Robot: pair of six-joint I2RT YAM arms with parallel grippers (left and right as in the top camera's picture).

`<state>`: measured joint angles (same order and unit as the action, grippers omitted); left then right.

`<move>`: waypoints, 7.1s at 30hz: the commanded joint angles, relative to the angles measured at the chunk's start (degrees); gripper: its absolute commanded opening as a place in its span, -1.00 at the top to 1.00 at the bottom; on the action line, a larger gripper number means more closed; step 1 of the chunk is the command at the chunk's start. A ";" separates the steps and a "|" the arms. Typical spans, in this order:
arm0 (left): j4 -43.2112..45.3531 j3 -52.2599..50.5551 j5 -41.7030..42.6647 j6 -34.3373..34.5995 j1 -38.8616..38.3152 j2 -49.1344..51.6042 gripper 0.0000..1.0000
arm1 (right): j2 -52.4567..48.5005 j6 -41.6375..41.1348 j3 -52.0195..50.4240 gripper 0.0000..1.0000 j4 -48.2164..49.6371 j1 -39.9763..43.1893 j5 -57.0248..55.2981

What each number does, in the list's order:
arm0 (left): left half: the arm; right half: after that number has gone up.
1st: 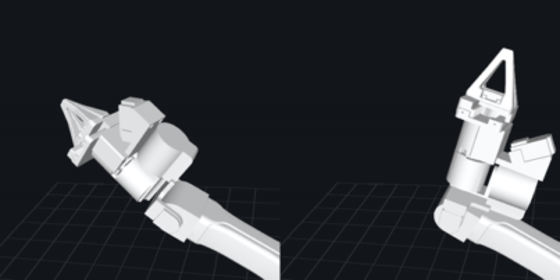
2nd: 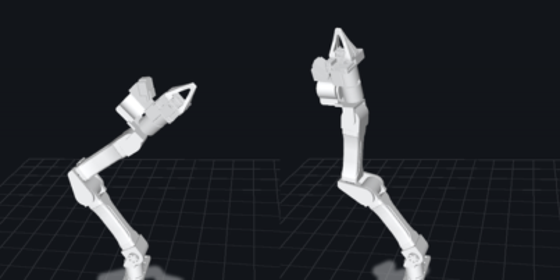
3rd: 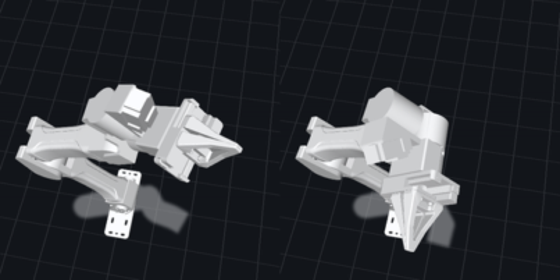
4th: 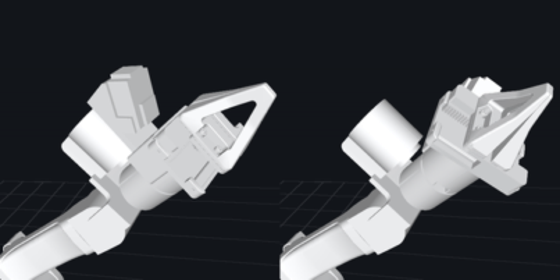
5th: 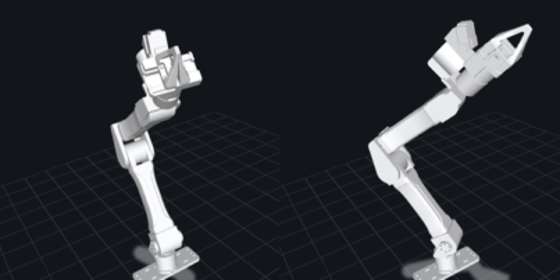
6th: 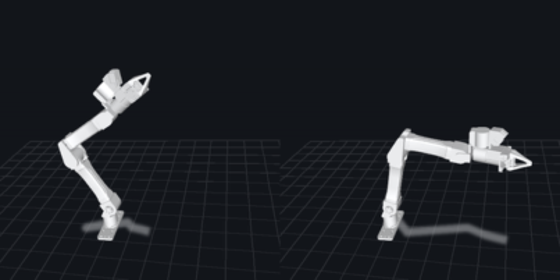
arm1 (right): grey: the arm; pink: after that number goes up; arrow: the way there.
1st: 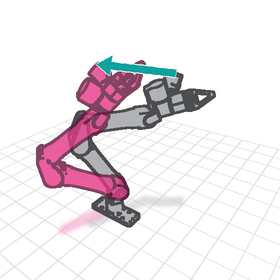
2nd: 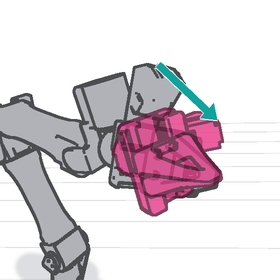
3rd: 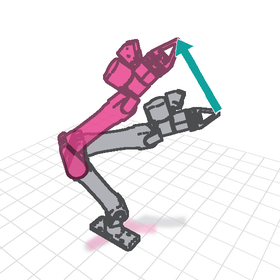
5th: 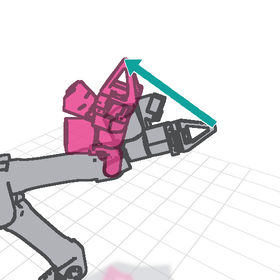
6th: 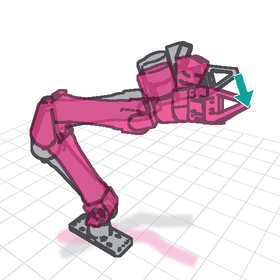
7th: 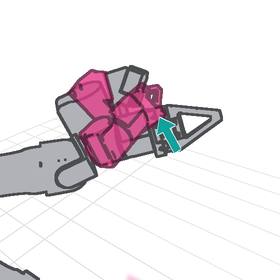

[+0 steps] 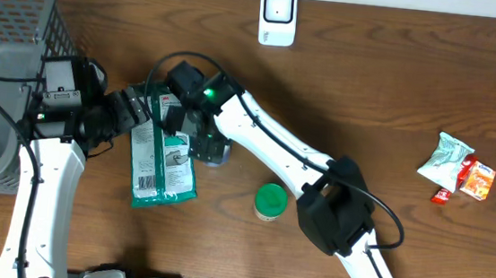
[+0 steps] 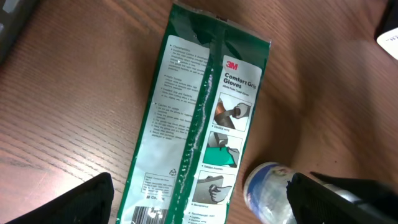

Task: Scan the item barcode
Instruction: 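Lift the white tub and carry it to the scanner, right gripper, then hold the white tub in front of the scanner window, then carry the white tub to the right table edge and lower it, then open the right gripper to release the white tub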

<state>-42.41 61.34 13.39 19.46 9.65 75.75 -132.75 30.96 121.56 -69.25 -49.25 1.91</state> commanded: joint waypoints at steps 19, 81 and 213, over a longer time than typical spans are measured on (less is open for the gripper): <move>-0.22 0.39 0.02 -0.33 0.20 -0.90 -0.79 | -0.66 -39.39 18.47 0.97 -15.47 26.80 36.89; -0.22 0.39 0.02 -0.33 0.20 -0.90 -0.78 | -16.22 -44.19 18.45 0.98 55.45 22.16 -24.41; -0.22 0.39 0.02 -0.33 0.20 -0.90 -0.79 | 15.10 -25.11 -11.13 -0.82 -18.49 58.58 34.71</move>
<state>-42.44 61.34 13.39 19.46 9.65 75.75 -117.80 1.80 109.89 -87.05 11.16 23.16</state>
